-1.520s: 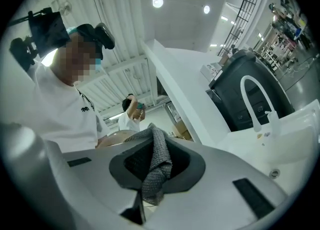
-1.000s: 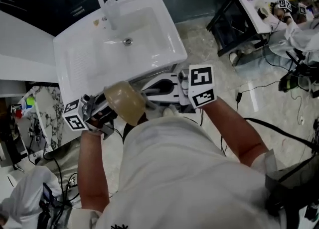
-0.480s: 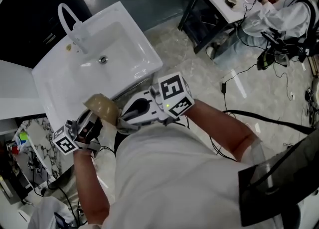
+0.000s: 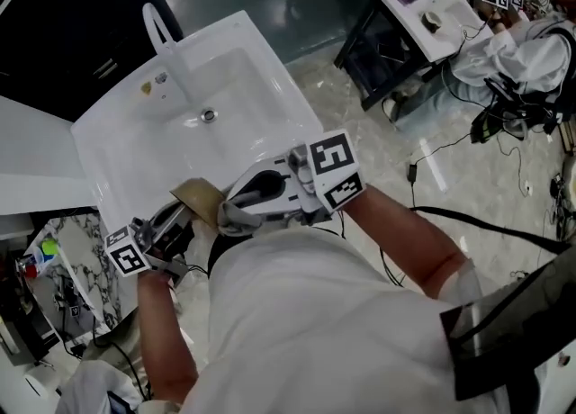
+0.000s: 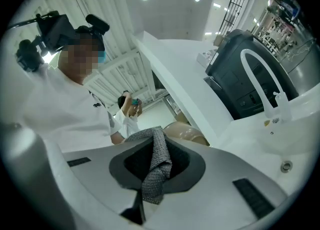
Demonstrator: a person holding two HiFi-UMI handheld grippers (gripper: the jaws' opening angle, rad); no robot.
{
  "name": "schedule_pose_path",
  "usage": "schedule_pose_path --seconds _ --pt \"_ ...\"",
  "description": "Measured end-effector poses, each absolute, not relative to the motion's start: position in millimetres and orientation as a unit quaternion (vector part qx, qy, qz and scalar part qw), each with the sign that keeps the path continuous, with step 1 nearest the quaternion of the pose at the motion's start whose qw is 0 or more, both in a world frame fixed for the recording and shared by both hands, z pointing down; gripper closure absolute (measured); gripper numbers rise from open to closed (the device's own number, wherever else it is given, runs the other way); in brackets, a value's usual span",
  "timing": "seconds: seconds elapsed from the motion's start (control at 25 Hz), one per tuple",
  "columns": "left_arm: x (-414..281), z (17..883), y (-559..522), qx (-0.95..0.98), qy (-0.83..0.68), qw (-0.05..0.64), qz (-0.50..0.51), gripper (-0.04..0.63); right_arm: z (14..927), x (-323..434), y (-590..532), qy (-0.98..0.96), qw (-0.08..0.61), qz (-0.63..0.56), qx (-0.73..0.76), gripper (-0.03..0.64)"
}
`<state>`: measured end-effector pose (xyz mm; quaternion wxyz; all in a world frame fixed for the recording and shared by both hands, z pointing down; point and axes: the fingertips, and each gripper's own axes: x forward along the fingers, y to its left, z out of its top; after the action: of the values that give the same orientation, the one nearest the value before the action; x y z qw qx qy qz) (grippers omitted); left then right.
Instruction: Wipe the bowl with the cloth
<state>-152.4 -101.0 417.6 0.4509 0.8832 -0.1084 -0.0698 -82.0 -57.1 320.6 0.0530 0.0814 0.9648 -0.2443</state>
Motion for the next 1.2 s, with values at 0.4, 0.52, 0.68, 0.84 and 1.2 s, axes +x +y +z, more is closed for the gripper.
schedule_pose_path --seconds 0.4,0.52,0.68,0.84,1.2 --pt "-193 417 -131 0.887 -0.064 0.455 -0.047 0.577 320 -130 -141 0.964 0.066 -0.256 -0.014 0.581" --pt "-210 416 -145 0.885 -0.065 0.458 -0.047 0.577 328 -141 -161 0.962 0.062 -0.261 -0.046 0.581" --pt "-237 419 -166 0.884 -0.083 0.459 -0.039 0.577 342 -150 -180 0.959 0.048 -0.267 -0.088 0.581" --pt "-263 429 -195 0.879 -0.125 0.46 -0.018 0.577 351 -155 -192 0.955 0.041 -0.267 -0.126 0.581" --pt "-318 494 -269 0.809 -0.288 0.508 0.062 0.577 370 -160 -202 0.947 0.012 -0.256 -0.193 0.581"
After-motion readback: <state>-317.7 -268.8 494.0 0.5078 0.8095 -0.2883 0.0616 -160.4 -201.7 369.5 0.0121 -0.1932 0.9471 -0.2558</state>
